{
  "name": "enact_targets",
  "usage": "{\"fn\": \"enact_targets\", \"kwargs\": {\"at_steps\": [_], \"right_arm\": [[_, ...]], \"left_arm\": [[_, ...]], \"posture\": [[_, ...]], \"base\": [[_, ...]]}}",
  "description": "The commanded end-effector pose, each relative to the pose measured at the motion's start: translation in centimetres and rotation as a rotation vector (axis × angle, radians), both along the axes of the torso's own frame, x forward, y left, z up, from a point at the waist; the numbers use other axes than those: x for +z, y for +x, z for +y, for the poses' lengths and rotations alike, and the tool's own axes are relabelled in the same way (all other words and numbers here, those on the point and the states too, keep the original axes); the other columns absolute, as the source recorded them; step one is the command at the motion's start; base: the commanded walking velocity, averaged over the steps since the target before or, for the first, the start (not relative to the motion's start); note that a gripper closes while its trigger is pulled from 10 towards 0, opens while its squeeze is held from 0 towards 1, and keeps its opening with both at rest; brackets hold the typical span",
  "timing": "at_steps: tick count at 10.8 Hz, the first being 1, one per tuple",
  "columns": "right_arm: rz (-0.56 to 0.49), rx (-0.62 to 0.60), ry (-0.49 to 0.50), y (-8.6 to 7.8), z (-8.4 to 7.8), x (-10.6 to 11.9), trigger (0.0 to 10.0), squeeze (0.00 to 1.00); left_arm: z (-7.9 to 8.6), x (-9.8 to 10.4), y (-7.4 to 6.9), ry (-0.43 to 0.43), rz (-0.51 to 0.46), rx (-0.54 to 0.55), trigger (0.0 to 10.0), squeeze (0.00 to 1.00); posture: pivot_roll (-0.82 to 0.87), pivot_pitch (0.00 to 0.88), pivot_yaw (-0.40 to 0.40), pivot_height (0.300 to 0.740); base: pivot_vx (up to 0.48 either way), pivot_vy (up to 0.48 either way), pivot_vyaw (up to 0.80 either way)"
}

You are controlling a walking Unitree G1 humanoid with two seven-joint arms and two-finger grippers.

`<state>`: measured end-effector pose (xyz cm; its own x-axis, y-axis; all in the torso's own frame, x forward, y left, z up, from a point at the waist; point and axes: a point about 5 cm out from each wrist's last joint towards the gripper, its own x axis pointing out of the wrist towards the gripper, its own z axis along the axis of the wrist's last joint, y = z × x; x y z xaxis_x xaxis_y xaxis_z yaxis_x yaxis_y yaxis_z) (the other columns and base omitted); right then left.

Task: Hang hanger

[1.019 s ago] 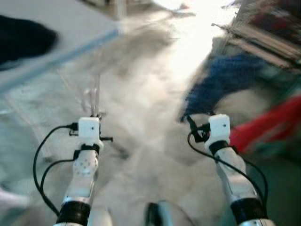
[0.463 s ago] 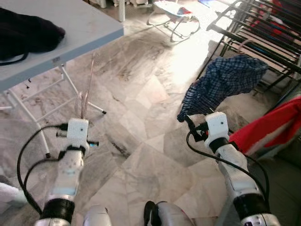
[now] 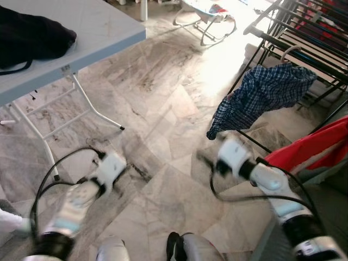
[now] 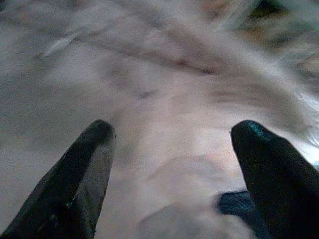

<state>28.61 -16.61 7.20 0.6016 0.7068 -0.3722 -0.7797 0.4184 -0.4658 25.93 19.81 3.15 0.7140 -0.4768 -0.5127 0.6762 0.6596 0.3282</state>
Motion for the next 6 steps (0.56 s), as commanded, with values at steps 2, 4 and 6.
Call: {"fn": "enact_targets", "kwargs": {"at_steps": [2, 4, 6], "right_arm": [[0.090, 0.152, -0.116, -0.1, -0.7, -0.4, 10.0, 0.00], [0.034, 0.077, -0.073, 1.5, 0.0, 0.1, 10.0, 0.00], [0.033, 0.108, -0.041, 0.6, 1.7, -0.8, 10.0, 0.00]], "left_arm": [[-0.6, 0.3, -0.6, 0.039, 0.051, -0.171, 10.0, 0.00], [-1.4, 1.2, -0.1, 0.025, 0.036, -0.232, 10.0, 0.00], [-2.2, 1.9, -0.1, 0.028, 0.044, -0.345, 10.0, 0.00]], "posture": [[0.05, 0.144, -0.095, 0.740], [0.07, 0.138, -0.031, 0.740], [0.05, 0.152, 0.025, 0.740]], "base": [[0.000, 0.000, 0.00], [0.000, 0.000, 0.00], [0.000, 0.000, 0.00]]}}
